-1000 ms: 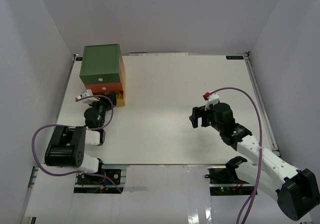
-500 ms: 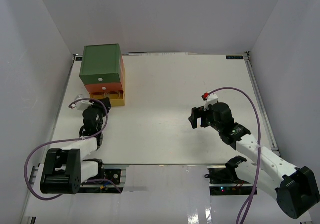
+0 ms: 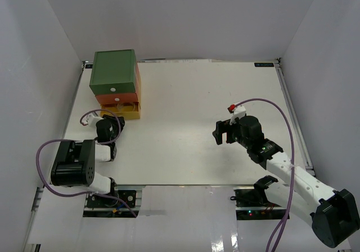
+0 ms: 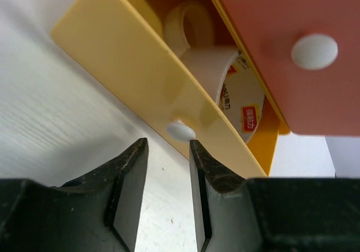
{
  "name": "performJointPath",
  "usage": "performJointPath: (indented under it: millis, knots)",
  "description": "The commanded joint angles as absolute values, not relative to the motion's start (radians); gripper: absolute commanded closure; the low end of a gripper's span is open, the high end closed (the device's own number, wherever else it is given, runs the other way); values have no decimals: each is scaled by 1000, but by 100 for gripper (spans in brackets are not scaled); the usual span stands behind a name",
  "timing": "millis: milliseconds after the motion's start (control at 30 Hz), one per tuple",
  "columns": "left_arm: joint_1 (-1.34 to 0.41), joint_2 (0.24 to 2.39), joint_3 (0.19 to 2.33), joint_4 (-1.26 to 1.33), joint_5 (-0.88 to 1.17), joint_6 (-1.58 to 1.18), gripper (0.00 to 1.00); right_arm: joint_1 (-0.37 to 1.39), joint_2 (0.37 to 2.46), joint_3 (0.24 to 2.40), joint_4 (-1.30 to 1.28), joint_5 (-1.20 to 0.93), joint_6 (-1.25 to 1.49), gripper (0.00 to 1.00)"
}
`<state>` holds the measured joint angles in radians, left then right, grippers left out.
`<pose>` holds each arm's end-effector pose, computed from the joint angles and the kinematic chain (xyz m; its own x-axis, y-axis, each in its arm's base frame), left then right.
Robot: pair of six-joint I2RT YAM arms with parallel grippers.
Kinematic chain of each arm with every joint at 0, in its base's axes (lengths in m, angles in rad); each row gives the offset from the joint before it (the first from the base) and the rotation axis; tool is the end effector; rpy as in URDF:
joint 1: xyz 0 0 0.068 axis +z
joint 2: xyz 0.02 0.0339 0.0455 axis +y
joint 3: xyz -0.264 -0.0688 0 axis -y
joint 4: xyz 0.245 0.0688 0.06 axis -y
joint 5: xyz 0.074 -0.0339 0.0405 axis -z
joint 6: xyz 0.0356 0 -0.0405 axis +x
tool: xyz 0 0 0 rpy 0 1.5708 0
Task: Sort the stationery into containers
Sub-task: Close the drawer in the storage box.
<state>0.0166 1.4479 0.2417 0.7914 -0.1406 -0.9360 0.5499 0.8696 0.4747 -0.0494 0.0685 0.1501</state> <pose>0.2309 0.0088 0.1240 -0.1225 -0.7994 -0.5882 -0.4102 0.5804 -0.7034 0.1699 0.1013 0.2293 -0.4324 -0.0901 -0.8972 -0.4086 0.9065 0.1059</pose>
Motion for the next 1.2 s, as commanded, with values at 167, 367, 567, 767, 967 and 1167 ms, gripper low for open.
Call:
performJointPath:
  millis: [167,367,567,767,967,1167]
  knots:
    - [51,1525,334,883,-132,-934,52,545,861,468,-12,75,143,8]
    - [55,1598,385,919,-97,-933,52,546,862,469,-12,80,141,8]
    - [55,1643,422,931,-94,-927,49,546,864,471,-12,80,140,8]
    - [58,1654,428,974,-89,-920,46,545,847,472,-12,68,140,8]
    - [66,1664,437,986,-75,-922,38,545,813,485,-31,64,143,8]
    - [67,1681,437,1012,-45,-922,29,546,764,505,-69,72,153,9]
